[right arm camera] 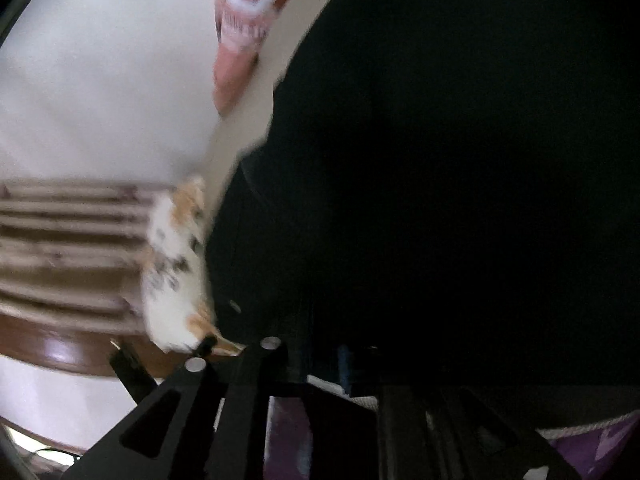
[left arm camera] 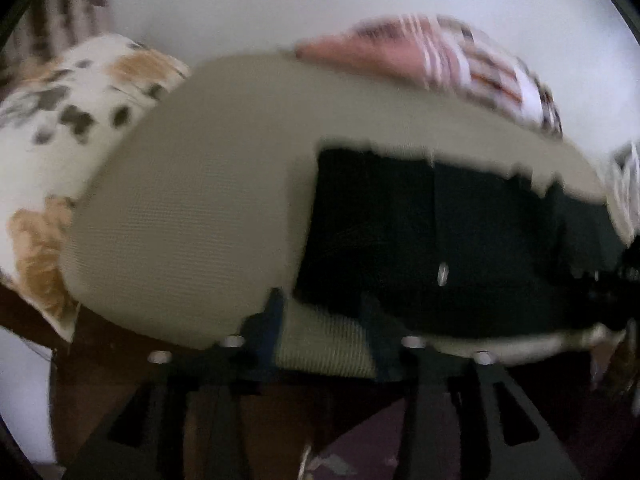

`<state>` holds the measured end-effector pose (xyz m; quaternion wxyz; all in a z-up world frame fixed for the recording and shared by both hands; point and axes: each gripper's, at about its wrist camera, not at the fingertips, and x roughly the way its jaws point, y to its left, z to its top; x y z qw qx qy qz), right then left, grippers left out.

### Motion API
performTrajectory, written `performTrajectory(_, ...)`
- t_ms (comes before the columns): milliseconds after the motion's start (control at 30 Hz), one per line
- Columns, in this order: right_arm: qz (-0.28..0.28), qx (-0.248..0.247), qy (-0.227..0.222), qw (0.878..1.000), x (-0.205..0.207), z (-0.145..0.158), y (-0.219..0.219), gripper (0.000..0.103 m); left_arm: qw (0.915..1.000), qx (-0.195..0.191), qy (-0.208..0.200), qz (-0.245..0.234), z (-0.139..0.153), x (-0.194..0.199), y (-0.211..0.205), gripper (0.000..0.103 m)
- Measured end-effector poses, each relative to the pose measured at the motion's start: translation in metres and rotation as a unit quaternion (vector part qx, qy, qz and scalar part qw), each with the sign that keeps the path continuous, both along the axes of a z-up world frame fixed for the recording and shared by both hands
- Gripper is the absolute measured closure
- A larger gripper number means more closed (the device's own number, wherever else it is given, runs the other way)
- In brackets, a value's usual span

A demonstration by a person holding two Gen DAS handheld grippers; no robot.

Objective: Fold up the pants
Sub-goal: 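Lift and fold the legs over toward the waistband with the right gripper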

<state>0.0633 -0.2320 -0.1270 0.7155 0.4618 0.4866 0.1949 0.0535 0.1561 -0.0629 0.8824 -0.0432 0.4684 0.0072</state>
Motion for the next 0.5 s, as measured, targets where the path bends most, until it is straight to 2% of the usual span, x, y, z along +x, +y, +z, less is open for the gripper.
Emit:
performTrajectory(33, -0.021, 0.012, -0.011, 1.000, -0.002, 0.001, -0.008, 0.074, 0.9997, -0.008, -0.021, 0.011, 0.010, -0.002, 0.000, 0.037)
performTrajectory(67, -0.043, 0.022, -0.022, 0.999, -0.004, 0.001, -0.017, 0.063, 0.9986, -0.024, -0.045, 0.011, 0.019, -0.003, -0.003, 0.037)
performTrajectory(133, -0.085, 0.048, -0.045, 0.994, -0.008, 0.002, -0.041, 0.060, 0.9969, -0.043, -0.063, -0.017, 0.026, 0.002, -0.021, 0.036)
performTrajectory(233, -0.131, 0.034, -0.077, 0.988, -0.012, 0.006, -0.078, 0.060, 0.9962, -0.040, -0.044, -0.064, 0.016, 0.013, -0.056, 0.037)
performTrajectory(367, -0.194, 0.018, -0.108, 0.975, -0.016, -0.001, -0.137, 0.062, 0.9927, -0.036, 0.025, -0.113, -0.022, 0.026, -0.096, 0.037)
performTrajectory(400, -0.215, 0.025, -0.117, 0.969, -0.019, -0.002, -0.152, 0.065, 0.9925, -0.032, 0.032, -0.114, -0.027, 0.026, -0.103, 0.037)
performTrajectory(500, -0.273, 0.018, -0.128, 0.953, -0.027, -0.002, -0.193, 0.063, 0.9921, -0.034, 0.055, -0.107, -0.043, 0.027, -0.105, 0.037)
